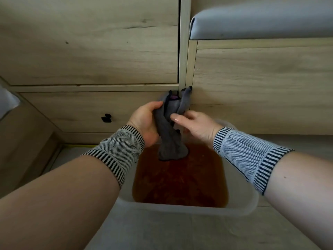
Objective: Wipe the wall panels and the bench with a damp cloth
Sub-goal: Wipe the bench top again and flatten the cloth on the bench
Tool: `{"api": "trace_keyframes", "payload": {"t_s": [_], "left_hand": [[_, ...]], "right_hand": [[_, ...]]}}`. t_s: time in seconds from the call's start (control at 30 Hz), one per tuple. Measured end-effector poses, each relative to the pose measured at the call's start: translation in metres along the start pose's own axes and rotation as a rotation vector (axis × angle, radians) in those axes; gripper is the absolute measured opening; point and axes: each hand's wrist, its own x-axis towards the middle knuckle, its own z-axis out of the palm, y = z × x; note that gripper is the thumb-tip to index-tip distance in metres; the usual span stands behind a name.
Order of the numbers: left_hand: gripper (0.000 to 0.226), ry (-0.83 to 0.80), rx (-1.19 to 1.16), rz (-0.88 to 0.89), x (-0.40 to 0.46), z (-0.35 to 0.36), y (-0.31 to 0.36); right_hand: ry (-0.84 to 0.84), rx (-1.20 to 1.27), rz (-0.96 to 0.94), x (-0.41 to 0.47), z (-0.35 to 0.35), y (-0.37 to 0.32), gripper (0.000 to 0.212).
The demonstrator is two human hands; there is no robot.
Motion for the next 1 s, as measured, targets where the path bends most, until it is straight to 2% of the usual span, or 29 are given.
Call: {"api": "trace_keyframes", "payload": {"t_s": [0.07,0.1,0.17,0.23,0.3,0.37,0.4,0.47,0.53,0.57,0.67,0.8,0.83,0.93,1.0], "left_hand": [[0.046,-0.028,0.022,0.010,-0.001,-0.004,0.000],[0.049,-0.037,0.036,0.012,0.000,-0.006,0.001],[0.053,-0.029,0.066,0.047,0.003,-0.009,0.003],[0.053,0.028,0.157,0.115,0.004,-0.008,0.005],[0.074,0.090,0.329,0.141,0.000,-0.007,0.004],[0.092,0.078,0.432,0.077,-0.001,-0.009,0.001],[0.086,0.052,0.448,0.027,-0.001,-0.009,-0.001],[0.052,0.008,0.458,-0.023,-0.001,-0.011,0.000],[0.026,0.041,0.434,-0.006,0.002,-0.015,0.002],[0.021,0.069,0.384,0.009,0.004,-0.018,0.003],[0.027,0.087,0.260,0.028,0.004,-0.020,0.004],[0.034,0.067,0.698,0.051,0.007,-0.013,0.001],[0.034,0.080,0.741,0.051,0.008,-0.012,0.002],[0.031,0.091,0.756,0.079,0.013,-0.009,0.006],[0.020,0.027,0.631,0.129,0.015,0.003,0.007]], "right_hand": [[0.051,-0.050,-0.047,0.002,-0.002,-0.001,0.053],[0.046,-0.048,-0.055,0.004,-0.002,-0.002,0.054],[0.054,-0.013,-0.079,0.003,0.001,-0.006,0.037],[0.134,0.043,-0.127,0.003,0.001,-0.010,0.023],[0.183,0.100,-0.179,0.003,-0.001,-0.014,0.011],[0.154,0.153,-0.193,0.001,-0.003,-0.016,0.014],[0.137,0.174,-0.175,0.001,-0.003,-0.016,0.016],[0.101,0.301,-0.112,-0.002,-0.005,-0.014,0.015],[0.046,0.534,-0.011,-0.004,-0.013,-0.015,0.015],[0.010,0.612,0.026,-0.005,-0.018,-0.017,0.016],[-0.050,0.621,0.053,-0.005,-0.029,-0.018,0.024],[0.014,0.580,0.060,-0.007,-0.038,-0.019,0.020],[0.044,0.571,0.064,-0.009,-0.042,-0.020,0.019],[0.156,0.524,0.058,-0.016,-0.056,-0.023,0.009],[0.273,0.516,-0.001,-0.025,-0.070,-0.030,0.008]]}}
